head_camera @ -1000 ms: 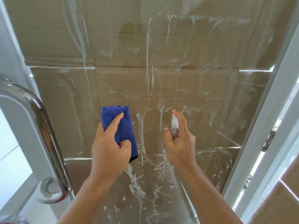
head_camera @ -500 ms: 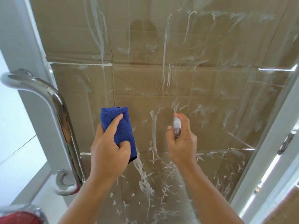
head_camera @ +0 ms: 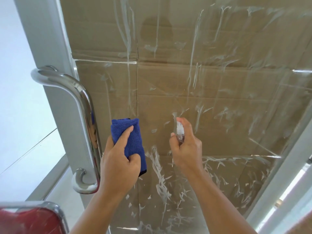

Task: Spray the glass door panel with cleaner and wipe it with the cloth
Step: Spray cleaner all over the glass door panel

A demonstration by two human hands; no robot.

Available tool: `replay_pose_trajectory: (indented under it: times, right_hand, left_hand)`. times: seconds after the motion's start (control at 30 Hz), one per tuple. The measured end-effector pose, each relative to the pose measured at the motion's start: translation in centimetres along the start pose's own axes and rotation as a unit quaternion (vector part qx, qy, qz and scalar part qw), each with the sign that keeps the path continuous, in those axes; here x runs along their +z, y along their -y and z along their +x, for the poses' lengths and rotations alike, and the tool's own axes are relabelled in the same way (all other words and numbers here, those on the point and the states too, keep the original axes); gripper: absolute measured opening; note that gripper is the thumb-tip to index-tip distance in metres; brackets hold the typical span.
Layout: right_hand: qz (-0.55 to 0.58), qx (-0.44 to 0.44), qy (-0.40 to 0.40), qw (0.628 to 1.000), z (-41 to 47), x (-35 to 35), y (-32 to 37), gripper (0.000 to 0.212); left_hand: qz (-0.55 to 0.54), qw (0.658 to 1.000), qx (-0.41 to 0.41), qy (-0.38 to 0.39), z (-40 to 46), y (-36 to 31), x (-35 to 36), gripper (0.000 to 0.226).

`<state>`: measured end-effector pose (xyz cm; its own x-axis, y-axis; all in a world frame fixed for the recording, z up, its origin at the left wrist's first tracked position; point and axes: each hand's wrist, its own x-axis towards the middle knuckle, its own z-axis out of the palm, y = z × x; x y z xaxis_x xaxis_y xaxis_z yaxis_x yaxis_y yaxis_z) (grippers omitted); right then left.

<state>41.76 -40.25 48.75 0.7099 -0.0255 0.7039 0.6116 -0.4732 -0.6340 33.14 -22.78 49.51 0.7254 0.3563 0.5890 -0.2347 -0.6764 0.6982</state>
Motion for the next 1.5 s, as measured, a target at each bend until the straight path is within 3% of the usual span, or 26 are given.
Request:
replay_pose_trajectory:
  times: [0.23, 0.67, 1.03, 1.27, 1.5]
  right_hand:
    - [-0.006, -0.042, 0.008, 0.999, -0.7, 2.7, 1.6, 0.046]
    - [-0.048, -0.025, 0.040, 0.998, -2.6, 6.8, 2.7, 0.038]
    - [-0.059, -0.011, 0.044, 0.997, -4.2, 7.4, 2.5, 0.043]
    - [0.028, 0.025, 0.169, 0.985, -4.7, 5.3, 1.4, 0.081]
    - [0.081, -0.009, 0.134, 0.988, -6.9, 4.7, -0.5, 0.065]
  left_hand:
    - [0.010, 1.000, 0.016, -0.009, -1.8, 1.9, -1.2, 0.074]
    - [0.042, 0.992, 0.103, -0.061, -3.3, 6.5, -4.3, 0.070]
    - [0.051, 0.994, 0.088, -0.050, -4.6, 7.8, -4.1, 0.070]
    - [0.056, 0.994, 0.060, -0.071, -5.6, 7.9, -2.5, 0.068]
    - [0.055, 0.984, 0.117, -0.124, -6.3, 10.4, -0.5, 0.064]
